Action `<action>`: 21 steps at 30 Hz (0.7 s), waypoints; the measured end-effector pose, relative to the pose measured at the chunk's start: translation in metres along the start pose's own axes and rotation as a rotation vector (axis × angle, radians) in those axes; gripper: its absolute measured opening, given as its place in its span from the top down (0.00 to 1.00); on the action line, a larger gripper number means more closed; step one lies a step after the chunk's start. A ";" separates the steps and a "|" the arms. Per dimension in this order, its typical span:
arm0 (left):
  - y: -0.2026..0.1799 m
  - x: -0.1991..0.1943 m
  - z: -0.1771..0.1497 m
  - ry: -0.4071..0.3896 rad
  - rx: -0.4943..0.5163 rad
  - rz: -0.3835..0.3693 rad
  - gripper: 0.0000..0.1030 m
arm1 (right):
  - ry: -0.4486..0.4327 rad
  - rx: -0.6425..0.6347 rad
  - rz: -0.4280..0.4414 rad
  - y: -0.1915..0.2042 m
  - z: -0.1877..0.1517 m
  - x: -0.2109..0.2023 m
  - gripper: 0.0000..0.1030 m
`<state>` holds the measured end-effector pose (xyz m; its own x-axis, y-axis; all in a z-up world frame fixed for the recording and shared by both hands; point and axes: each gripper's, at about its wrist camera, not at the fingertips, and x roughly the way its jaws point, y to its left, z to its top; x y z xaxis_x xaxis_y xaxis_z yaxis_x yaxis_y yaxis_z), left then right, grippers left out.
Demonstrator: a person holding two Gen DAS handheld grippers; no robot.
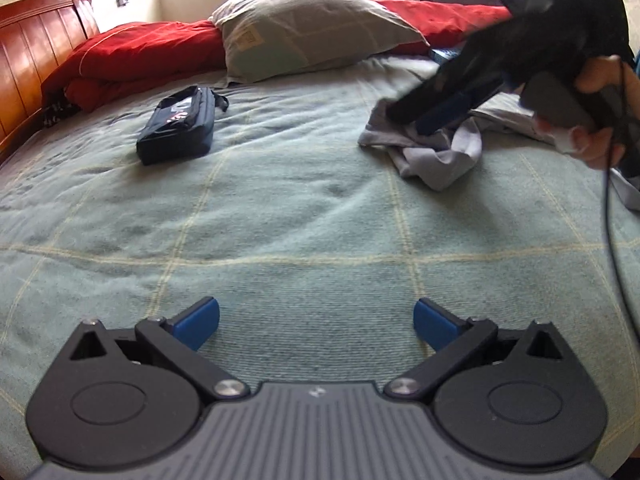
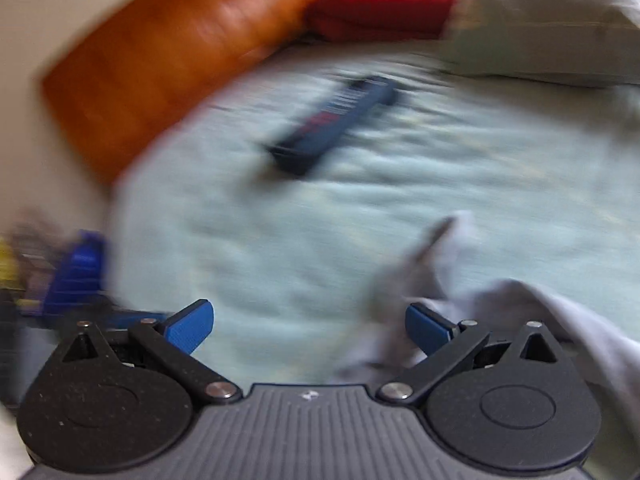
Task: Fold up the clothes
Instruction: 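Grasp the sleeve cuff with the right tool and lift it up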
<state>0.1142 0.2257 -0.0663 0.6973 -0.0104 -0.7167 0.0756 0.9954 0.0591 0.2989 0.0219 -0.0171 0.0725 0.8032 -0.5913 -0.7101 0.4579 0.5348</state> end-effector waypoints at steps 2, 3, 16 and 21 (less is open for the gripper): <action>0.002 0.000 0.000 0.000 -0.009 0.001 0.00 | -0.026 -0.004 0.043 0.005 0.003 -0.011 0.00; 0.002 0.000 0.000 0.000 -0.010 0.005 0.00 | -0.040 -0.019 0.019 0.006 0.004 -0.018 0.00; -0.006 0.009 0.004 0.002 -0.003 -0.003 0.00 | 0.034 -0.231 -0.641 -0.054 -0.019 -0.041 0.54; -0.007 0.009 0.006 0.013 0.004 0.002 0.00 | 0.030 -0.271 -0.653 -0.047 -0.020 -0.029 0.81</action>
<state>0.1238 0.2183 -0.0690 0.6883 -0.0076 -0.7254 0.0776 0.9950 0.0632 0.3160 -0.0303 -0.0377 0.5268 0.3839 -0.7584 -0.6775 0.7284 -0.1018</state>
